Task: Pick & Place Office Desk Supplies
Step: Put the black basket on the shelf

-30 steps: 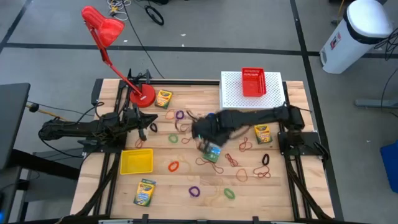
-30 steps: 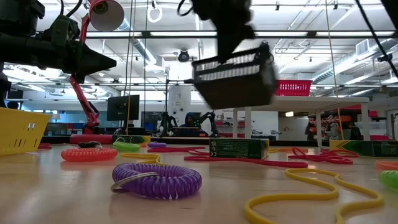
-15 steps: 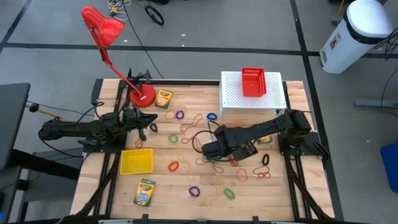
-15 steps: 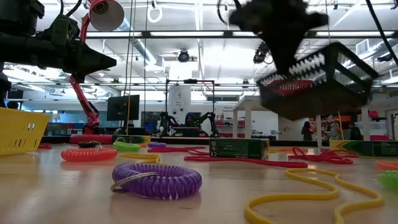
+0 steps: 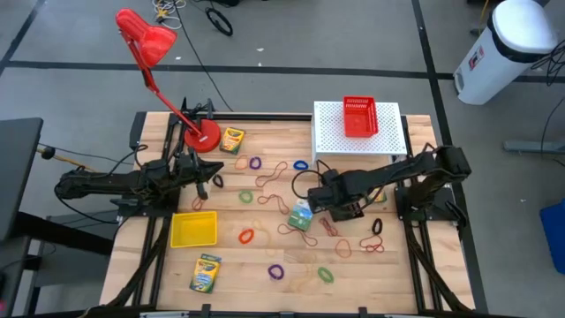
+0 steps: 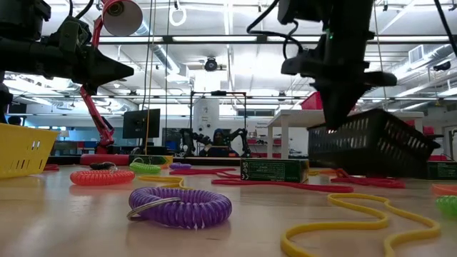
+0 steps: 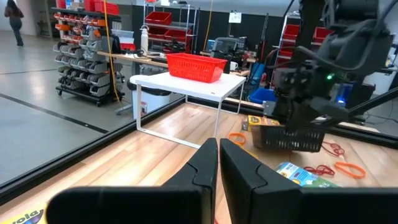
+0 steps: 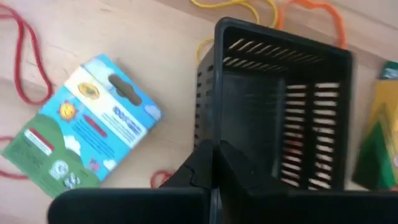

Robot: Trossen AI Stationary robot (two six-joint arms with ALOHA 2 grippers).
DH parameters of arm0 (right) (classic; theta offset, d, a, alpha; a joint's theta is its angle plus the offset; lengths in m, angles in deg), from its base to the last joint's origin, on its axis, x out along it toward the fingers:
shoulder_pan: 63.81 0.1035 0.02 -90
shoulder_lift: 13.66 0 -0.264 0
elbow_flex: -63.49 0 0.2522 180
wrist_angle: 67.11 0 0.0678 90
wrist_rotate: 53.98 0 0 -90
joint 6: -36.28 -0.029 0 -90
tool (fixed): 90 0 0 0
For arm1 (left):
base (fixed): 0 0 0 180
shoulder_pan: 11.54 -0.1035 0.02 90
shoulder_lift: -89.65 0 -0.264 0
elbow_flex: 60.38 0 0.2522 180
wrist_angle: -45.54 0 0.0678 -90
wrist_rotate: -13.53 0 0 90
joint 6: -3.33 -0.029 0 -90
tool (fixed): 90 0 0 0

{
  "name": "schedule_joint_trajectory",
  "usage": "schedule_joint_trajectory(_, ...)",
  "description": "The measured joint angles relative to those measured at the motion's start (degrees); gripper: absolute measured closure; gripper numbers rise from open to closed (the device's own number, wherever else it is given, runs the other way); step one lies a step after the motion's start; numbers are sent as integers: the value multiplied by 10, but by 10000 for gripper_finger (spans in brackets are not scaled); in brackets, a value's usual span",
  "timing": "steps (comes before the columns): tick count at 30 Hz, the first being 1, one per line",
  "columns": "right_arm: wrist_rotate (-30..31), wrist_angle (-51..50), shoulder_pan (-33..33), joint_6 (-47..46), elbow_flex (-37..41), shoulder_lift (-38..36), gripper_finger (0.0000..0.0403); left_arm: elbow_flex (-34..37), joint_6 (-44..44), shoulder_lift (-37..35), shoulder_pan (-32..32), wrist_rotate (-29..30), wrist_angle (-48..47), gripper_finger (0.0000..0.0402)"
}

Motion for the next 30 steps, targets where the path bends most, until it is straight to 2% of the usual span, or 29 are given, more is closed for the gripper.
schedule_joint_trajectory(4,1,46,-1,28,12,1,362,0,0,0,0,0,0,376)
schedule_joint_trajectory(10,13,51,3,111,-11,0,274,0,0,0,0,0,0,376)
schedule_joint_trajectory(13,23,23,4,184,-36,-3,235,0,0,0,0,0,0,376)
schedule_joint_trajectory(15,18,12,6,251,-57,-6,224,0,0,0,0,0,0,376)
schedule_joint_trajectory(18,27,-8,23,354,-65,-18,243,0,0,0,0,0,0,376)
schedule_joint_trajectory(21,48,25,50,410,-28,-40,303,0,0,0,0,0,0,376)
schedule_joint_trajectory(24,56,147,77,439,53,-72,380,0,0,0,0,-1,0,376)
schedule_joint_trajectory(25,55,192,86,444,84,-85,390,0,0,0,0,-1,-1,376)
schedule_joint_trajectory(30,74,390,128,482,214,-150,395,0,0,0,0,-2,0,376)
